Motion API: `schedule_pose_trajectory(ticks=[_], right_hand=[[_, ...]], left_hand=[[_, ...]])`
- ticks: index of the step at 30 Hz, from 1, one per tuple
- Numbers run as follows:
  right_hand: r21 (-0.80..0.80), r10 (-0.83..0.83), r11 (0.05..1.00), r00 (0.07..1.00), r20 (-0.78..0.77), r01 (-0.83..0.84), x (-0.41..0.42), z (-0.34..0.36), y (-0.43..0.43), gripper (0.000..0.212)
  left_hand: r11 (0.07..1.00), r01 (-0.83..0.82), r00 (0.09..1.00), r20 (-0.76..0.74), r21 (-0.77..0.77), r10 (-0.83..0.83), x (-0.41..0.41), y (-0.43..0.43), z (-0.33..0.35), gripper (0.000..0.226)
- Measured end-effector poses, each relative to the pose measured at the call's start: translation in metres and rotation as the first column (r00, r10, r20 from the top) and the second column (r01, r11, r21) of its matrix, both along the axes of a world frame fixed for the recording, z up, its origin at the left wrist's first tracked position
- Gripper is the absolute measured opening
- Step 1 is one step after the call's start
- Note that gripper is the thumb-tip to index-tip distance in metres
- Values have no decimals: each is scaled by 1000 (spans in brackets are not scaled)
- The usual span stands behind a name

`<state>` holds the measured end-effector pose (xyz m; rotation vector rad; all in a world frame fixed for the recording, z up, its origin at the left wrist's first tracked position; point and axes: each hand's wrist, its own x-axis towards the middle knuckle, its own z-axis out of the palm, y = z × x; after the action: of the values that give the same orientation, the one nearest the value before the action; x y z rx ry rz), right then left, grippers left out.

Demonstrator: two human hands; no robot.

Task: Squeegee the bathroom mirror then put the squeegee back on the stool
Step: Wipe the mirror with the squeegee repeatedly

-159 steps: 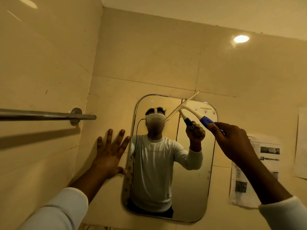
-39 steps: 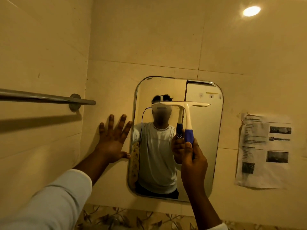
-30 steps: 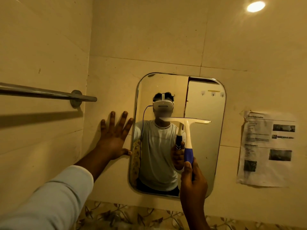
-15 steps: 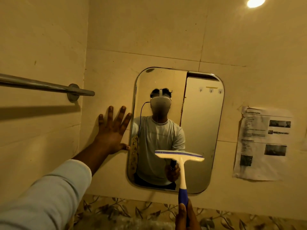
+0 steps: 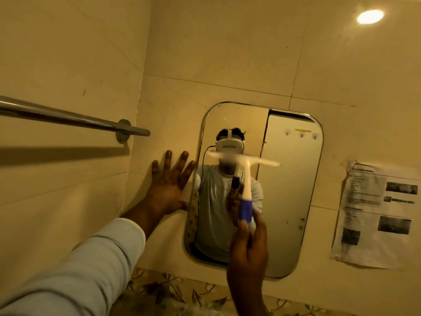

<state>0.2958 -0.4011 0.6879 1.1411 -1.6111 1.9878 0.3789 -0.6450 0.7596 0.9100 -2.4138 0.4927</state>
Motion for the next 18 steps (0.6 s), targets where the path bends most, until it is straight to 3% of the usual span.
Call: schedule_pose_trajectory(ticks=[7, 18], right_hand=[[-152, 39, 987, 997, -68, -49, -29, 98, -51, 53], [-80, -51, 996, 993, -110, 43, -47, 61, -56, 62]], left_hand=[[999, 13, 1000, -22, -33, -14, 0, -4, -1, 149], [999, -11, 1000, -19, -52, 10, -1, -4, -2, 149]])
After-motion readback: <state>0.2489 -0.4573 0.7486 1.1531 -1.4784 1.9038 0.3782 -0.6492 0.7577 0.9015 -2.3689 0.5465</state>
